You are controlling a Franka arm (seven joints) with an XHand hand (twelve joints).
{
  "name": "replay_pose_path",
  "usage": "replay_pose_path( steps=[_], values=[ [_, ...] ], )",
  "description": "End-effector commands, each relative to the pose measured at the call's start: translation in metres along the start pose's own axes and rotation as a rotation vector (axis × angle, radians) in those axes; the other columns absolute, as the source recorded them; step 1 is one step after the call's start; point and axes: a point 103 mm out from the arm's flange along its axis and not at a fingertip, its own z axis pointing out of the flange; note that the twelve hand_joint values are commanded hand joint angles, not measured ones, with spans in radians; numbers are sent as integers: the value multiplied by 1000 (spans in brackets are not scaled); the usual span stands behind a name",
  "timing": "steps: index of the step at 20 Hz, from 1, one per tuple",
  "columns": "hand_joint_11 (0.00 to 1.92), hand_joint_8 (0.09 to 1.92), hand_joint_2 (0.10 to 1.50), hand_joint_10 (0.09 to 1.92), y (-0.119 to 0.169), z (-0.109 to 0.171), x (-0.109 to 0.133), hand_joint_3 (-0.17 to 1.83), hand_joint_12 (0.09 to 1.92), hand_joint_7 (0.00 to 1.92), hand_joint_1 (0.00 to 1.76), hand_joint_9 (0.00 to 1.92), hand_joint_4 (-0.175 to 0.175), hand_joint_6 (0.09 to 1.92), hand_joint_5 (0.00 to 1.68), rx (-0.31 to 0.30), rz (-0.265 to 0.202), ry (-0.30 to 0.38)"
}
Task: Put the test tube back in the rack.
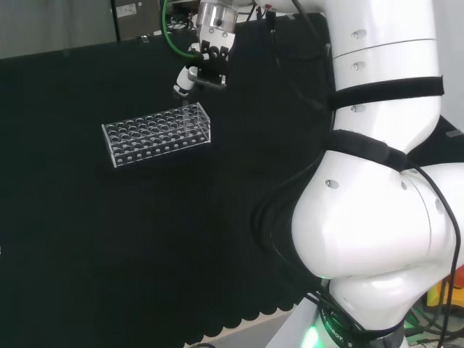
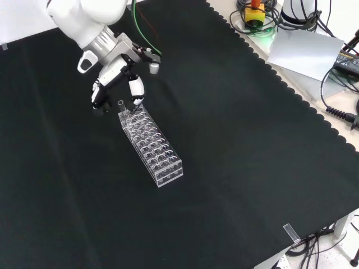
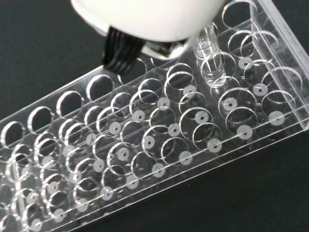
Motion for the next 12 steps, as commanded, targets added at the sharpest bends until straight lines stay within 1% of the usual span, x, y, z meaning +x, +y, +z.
replay_pose_path(
  steps=[1, 9, 10, 11, 12],
  values=[
    [157, 964, 493, 954, -20, -32, 6, 810, 1580, 381, 1090, 467, -35, 502, 318, -30, -33, 9],
    [109, 968, 508, 966, -65, -90, 14, 783, 1597, 338, 1054, 411, -31, 424, 323, -115, -58, 2],
    [105, 968, 510, 967, -70, -96, 13, 779, 1598, 336, 1050, 406, -31, 417, 323, -120, -65, 3],
    [101, 968, 512, 967, -79, -107, 10, 776, 1598, 333, 1048, 403, -31, 412, 323, -124, -76, 9],
    [97, 968, 516, 970, -86, -114, 12, 768, 1601, 331, 1046, 400, -30, 401, 326, -142, -55, -7]
  ],
)
